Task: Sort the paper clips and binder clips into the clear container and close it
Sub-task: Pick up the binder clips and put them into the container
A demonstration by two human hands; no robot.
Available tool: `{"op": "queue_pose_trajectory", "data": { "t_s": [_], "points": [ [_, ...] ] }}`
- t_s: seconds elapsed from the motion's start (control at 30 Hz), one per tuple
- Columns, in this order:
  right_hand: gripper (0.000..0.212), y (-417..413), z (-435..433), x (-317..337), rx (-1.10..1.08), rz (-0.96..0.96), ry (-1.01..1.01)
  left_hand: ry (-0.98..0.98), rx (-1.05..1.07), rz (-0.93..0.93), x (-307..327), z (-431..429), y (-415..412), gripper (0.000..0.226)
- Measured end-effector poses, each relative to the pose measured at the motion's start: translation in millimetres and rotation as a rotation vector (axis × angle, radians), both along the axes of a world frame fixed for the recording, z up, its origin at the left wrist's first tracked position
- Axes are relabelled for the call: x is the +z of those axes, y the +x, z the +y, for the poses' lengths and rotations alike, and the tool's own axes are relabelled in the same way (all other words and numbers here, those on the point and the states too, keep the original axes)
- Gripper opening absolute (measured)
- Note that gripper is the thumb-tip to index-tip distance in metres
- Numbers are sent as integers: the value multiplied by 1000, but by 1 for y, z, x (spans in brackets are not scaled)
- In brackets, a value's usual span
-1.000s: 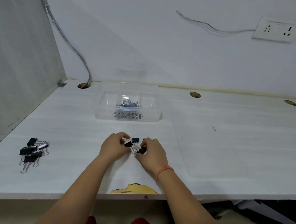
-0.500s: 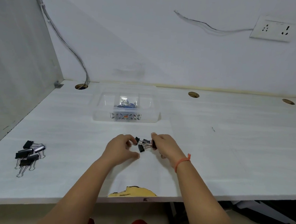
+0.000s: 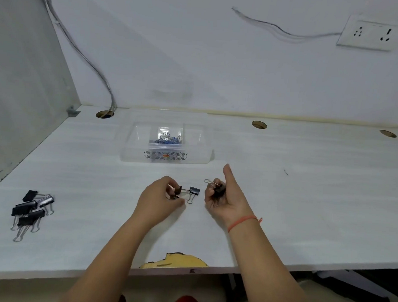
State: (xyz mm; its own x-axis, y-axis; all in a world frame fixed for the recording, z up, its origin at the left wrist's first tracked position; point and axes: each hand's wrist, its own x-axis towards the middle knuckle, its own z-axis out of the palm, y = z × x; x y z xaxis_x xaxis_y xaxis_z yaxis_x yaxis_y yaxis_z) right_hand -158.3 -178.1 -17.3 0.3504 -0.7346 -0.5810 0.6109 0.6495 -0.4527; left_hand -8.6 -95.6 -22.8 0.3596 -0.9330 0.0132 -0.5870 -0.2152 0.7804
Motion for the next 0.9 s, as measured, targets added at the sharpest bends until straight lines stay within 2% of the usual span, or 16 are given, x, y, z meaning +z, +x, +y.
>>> {"op": "queue_pose_trajectory", "data": {
  "t_s": [0.03, 0.1, 0.17, 0.2, 0.23, 0.3, 0.4, 0.47, 0.5, 0.53, 0.6, 0.63, 0.77, 0.8, 0.9],
  "points": [
    [40, 2, 0, 1, -19, 13, -7, -19, 57, 178, 2, 3, 3, 18],
    [28, 7, -1, 1, -23, 56, -34, -44, 215, 654, 9, 5, 12, 11],
    [20, 10, -2, 2, -3, 81, -71, -59, 343, 1148, 16, 4, 15, 15],
    [17, 11, -3, 3, 6, 79, -86, -66, 383, 1331, 18, 3, 15, 19],
    [15, 12, -3, 4, 16, 78, -103, -68, 410, 1449, 18, 2, 15, 21],
    [28, 12, -4, 3, 80, 186, -209, -66, 409, 1530, 16, -3, 14, 23],
    [44, 13, -3, -6, 236, 675, -566, -51, 339, 1448, 14, -13, 14, 20],
    [35, 14, -1, -8, 321, 1104, -856, -45, 317, 1416, 15, -19, 16, 25],
    [29, 15, 0, -10, 399, 1267, -959, -48, 318, 1385, 16, -22, 18, 26],
    [33, 16, 1, -10, 496, 1376, -1012, -47, 315, 1327, 16, -24, 19, 27],
    [55, 20, 2, -13, 638, 1459, -1022, -18, 280, 1104, 11, -29, 21, 26],
    [58, 23, 2, -14, 653, 1473, -1028, -3, 251, 938, 8, -31, 23, 28],
    [36, 30, -1, -10, 636, 1483, -1087, 152, 29, 42, 0, -40, 26, 43],
    [30, 31, -2, -10, 648, 1483, -1081, 187, -30, -102, -1, -42, 26, 43],
    [27, 31, -2, -10, 660, 1462, -1060, 198, -132, -199, -1, -49, 29, 30]
  ]
}}
